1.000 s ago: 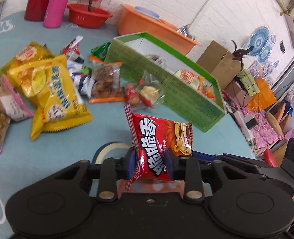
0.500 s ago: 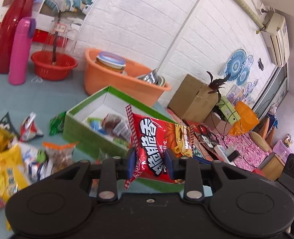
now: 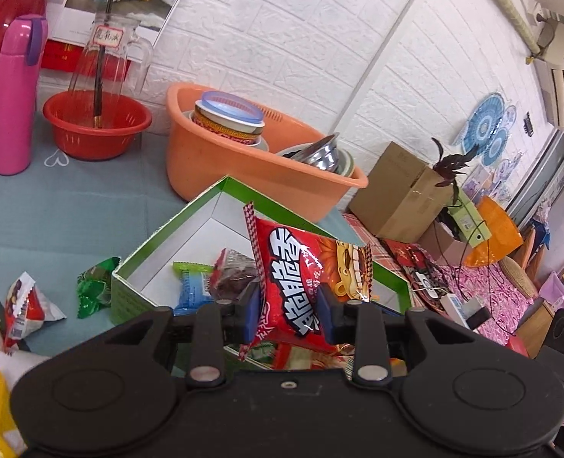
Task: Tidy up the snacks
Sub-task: 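Carry the red snack bag into the box and open the left gripper, then grasp the yellow chip bag with the left gripper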
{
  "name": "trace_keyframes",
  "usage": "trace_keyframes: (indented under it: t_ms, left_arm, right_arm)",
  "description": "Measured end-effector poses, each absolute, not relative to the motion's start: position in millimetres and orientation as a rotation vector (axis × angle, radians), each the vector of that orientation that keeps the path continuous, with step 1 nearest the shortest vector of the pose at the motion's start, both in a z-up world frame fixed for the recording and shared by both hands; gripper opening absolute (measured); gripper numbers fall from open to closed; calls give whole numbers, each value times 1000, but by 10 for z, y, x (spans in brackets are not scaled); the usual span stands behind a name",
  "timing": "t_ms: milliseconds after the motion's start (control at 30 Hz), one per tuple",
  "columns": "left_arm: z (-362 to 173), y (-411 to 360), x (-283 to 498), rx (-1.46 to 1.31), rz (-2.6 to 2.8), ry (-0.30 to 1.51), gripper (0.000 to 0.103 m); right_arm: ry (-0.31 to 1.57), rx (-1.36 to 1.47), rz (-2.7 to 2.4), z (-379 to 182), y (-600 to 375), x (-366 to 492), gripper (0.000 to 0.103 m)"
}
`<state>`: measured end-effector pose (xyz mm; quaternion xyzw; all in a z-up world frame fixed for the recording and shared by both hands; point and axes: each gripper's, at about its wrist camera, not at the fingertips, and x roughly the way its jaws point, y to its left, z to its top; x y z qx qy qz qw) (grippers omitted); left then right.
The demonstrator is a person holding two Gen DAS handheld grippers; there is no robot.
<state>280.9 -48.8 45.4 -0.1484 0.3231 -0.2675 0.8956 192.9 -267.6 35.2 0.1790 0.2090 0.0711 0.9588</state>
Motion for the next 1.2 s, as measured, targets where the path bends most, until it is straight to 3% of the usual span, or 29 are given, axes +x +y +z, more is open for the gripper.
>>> trace_keyframes:
  t_ms: [67, 100, 133, 167, 233, 367, 433, 933, 1200]
  left_arm:
    - [403, -488, 2879, -301, -541, 670, 61]
    - [383, -486, 2896, -295, -523, 668, 83]
    - [364, -475, 2899, -294, -510, 662, 99]
    - [349, -456, 2893, -297, -502, 652, 103]
    - [337, -430, 2873, -294, -490, 642, 103]
    - [338, -418, 2837, -284, -490, 660, 103]
    - [361, -403, 2778, -288, -495, 662, 103]
    - [903, 251, 1699, -259, -439, 588, 103]
    - [653, 1017, 1546, -304, -228, 604, 103]
  right_arm:
    - [427, 369, 143, 279, -2705, 2020, 44]
    - [432, 365, 137, 242, -2712, 2063, 51]
    - [438, 356, 120, 210, -2709, 2094, 57]
    - [437, 348, 100, 187, -2708, 2107, 61]
    - [447, 316, 71, 149, -2701, 2111, 86]
    - [450, 285, 64, 122, -2658, 2054, 93]
    - [443, 279, 58, 152, -2630, 2002, 101]
    - [388, 328, 150, 835, -2237, 1186, 103]
    - [422, 309, 257, 864, -1866, 923, 103]
